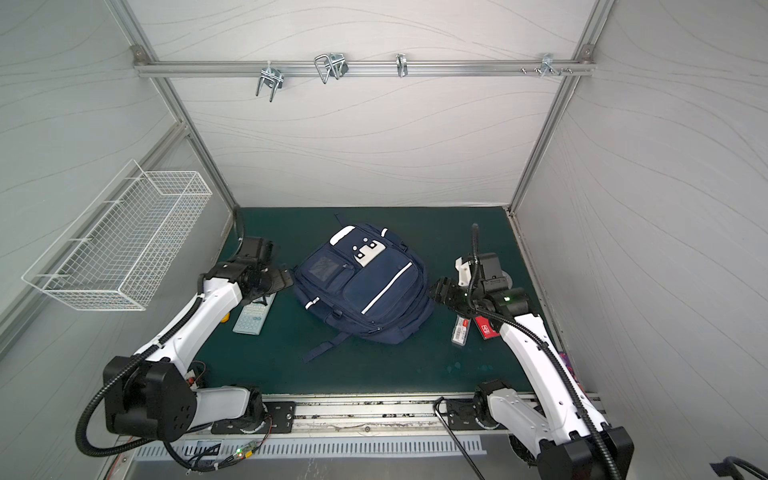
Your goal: Pack the student bag
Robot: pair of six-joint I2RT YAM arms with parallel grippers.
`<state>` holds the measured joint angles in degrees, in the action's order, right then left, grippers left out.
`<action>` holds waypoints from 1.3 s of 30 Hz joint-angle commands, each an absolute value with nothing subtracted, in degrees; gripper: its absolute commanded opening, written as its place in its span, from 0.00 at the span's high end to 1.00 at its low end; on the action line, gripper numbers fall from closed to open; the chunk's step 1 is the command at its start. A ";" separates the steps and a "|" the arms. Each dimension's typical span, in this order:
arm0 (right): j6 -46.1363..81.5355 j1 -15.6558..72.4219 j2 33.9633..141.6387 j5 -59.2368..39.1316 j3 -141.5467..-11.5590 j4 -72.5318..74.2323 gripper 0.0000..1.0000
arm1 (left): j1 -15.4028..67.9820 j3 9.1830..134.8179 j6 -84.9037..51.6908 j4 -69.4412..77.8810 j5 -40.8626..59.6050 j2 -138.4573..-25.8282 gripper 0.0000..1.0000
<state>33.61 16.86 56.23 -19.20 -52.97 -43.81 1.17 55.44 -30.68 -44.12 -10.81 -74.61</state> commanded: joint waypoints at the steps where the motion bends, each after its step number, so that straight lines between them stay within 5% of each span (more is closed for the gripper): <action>1: 32.61 17.57 56.97 -21.82 -52.41 -41.49 0.27 | -5.45 54.01 -34.11 -43.75 -6.63 -77.02 0.01; 8: 33.62 18.30 57.17 -22.92 -51.24 -39.82 0.24 | -12.98 56.43 -30.88 -42.30 -7.00 -87.71 0.01; 22: 36.10 18.22 55.90 -23.38 -51.89 -40.51 0.20 | -14.68 64.38 -23.13 -41.39 -11.92 -101.53 0.01; 39: 36.63 17.80 53.19 -22.75 -52.43 -40.68 0.16 | -15.70 63.37 -24.21 -46.38 5.43 -102.21 0.01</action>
<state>36.21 17.98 53.80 -22.57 -51.90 -40.73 -16.23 65.76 -23.64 -42.54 2.13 -103.09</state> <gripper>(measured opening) 0.844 0.989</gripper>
